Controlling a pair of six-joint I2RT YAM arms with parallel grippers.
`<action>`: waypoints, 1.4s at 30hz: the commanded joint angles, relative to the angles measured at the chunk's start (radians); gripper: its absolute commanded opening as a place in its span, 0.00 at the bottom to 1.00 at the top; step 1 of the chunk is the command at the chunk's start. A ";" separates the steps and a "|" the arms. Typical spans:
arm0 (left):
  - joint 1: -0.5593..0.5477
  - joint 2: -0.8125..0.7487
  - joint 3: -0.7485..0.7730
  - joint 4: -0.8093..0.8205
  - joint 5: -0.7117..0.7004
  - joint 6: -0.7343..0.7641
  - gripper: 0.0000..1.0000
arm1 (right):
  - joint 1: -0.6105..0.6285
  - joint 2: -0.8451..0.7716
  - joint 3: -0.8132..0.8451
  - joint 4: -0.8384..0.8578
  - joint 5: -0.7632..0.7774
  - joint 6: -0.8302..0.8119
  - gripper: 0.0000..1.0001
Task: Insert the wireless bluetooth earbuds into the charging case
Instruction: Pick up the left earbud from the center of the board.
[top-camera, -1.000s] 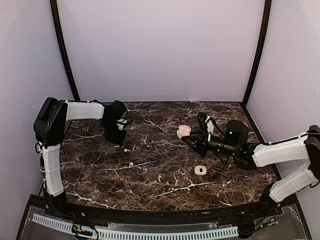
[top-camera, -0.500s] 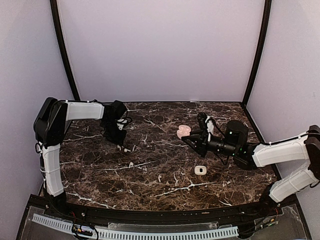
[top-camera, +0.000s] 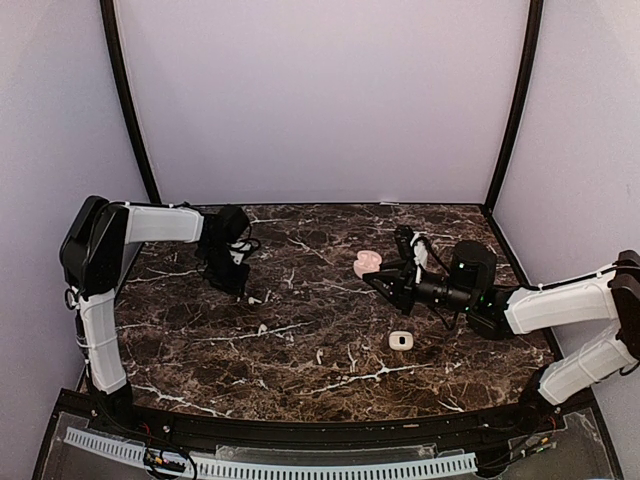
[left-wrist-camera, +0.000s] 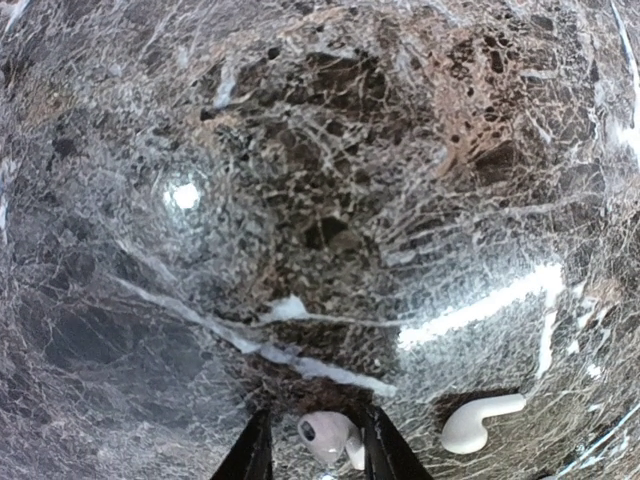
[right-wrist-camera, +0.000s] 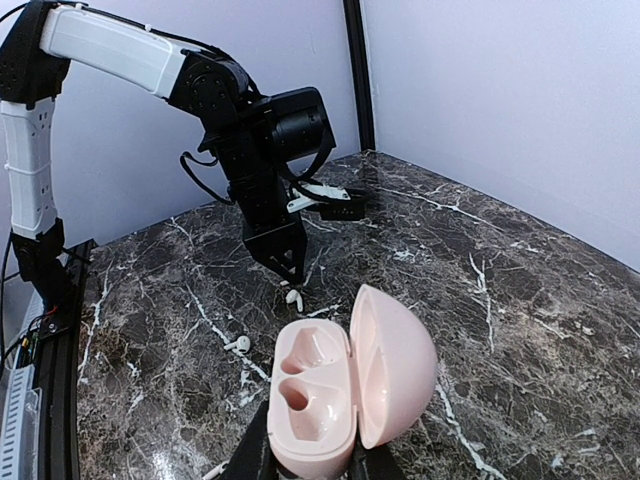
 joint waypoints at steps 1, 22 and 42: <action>-0.007 -0.056 -0.032 -0.007 0.022 -0.015 0.30 | -0.008 -0.007 0.009 0.022 -0.014 -0.007 0.00; -0.015 -0.014 0.000 -0.003 0.014 0.002 0.18 | -0.008 -0.005 0.014 0.009 -0.014 -0.009 0.00; -0.013 -0.159 -0.026 0.094 0.100 -0.030 0.11 | -0.008 -0.009 0.016 0.005 -0.009 -0.012 0.00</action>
